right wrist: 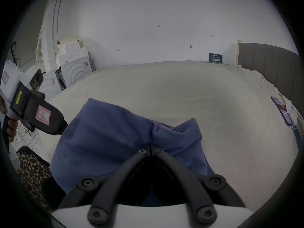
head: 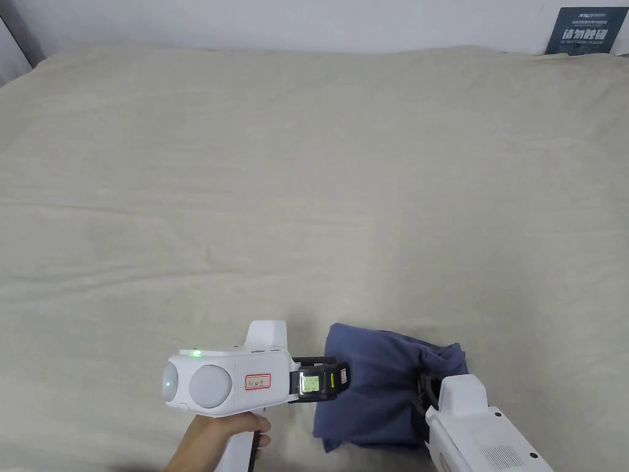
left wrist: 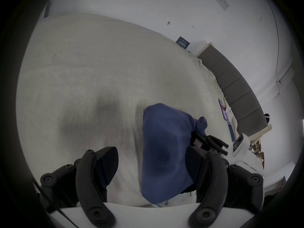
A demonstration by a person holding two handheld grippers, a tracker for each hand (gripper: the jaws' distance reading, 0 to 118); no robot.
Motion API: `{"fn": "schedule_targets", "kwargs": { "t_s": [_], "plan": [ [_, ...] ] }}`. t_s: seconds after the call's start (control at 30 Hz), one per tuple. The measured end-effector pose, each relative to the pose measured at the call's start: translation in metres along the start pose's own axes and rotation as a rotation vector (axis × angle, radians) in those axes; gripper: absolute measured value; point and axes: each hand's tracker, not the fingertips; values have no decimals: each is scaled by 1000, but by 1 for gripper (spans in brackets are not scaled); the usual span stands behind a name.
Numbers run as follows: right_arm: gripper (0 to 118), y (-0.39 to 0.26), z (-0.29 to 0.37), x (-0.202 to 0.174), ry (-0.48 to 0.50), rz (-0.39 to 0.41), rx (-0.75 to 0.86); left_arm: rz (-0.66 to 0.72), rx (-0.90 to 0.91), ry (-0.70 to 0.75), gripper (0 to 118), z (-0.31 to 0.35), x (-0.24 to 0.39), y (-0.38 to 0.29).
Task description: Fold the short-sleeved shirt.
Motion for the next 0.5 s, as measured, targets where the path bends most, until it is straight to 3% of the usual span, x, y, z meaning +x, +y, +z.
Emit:
{"fn": "schedule_targets", "kwargs": {
  "t_s": [0.27,0.5],
  "plan": [
    [0,0,1,1,6,-2,-2,-16,-188,-172,88,-35,-14,17],
    [0,1,1,2,6,-14,-9,6,-232,-223,48,-54,-22,19]
  ]
}}
